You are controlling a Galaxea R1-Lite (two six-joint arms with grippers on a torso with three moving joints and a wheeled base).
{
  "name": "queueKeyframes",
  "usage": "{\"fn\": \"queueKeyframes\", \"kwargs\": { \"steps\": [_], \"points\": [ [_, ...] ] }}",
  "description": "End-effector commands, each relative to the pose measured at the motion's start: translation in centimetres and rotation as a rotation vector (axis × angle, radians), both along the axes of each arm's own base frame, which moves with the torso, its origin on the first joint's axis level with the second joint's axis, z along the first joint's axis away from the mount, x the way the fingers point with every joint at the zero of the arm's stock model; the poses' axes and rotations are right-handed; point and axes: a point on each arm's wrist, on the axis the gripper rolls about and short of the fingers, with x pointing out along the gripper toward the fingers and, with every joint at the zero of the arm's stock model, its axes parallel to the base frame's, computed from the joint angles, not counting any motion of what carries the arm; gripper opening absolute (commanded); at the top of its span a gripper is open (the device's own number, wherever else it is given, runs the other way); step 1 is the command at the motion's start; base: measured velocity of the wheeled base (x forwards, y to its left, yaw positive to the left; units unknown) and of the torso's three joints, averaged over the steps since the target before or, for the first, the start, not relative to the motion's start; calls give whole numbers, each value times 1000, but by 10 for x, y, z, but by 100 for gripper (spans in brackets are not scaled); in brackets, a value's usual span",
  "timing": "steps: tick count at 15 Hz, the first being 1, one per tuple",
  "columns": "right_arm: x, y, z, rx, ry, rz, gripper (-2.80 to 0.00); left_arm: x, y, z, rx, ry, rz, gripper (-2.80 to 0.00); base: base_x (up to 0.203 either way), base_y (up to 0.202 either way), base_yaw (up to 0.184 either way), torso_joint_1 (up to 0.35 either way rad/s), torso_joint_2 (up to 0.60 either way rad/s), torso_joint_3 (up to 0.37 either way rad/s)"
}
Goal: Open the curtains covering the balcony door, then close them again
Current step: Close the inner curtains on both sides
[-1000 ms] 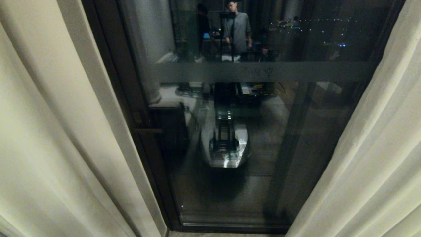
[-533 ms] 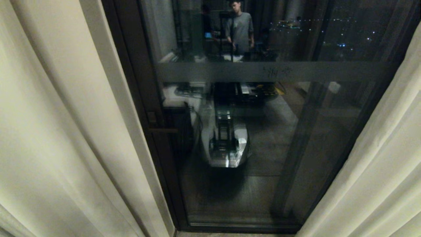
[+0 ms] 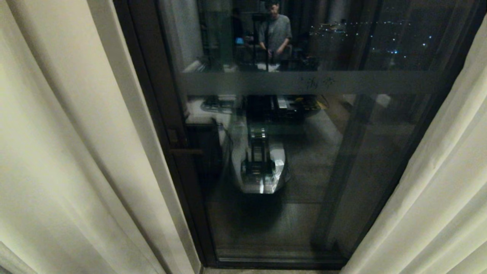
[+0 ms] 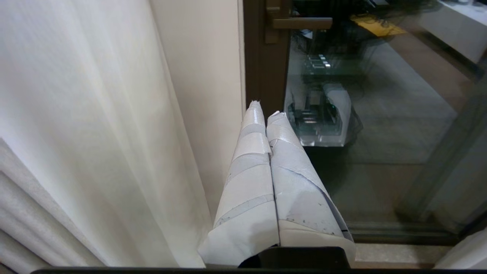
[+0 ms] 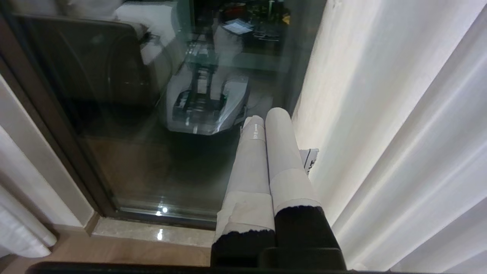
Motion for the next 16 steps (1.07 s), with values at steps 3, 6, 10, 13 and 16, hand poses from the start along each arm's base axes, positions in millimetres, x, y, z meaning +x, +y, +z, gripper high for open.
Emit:
{"fn": "queueKeyframes", "kwargs": {
  "steps": [3,6,10,13,16],
  "points": [
    [0,0,0,-1,2,2,-280,0,0,0,-3,1,3,-280,0,0,0,0,0,0],
    [0,0,0,-1,2,2,-280,0,0,0,-3,-1,2,-280,0,0,0,0,0,0],
    [0,0,0,-1,0,2,-280,-6,0,23,7,-101,2,-280,0,0,0,0,0,0],
    [0,0,0,-1,2,2,-280,-15,0,65,9,-170,1,-280,0,0,0,0,0,0],
    [0,0,0,-1,2,2,-280,1,0,116,6,-130,20,-280,0,0,0,0,0,0]
  ]
}}
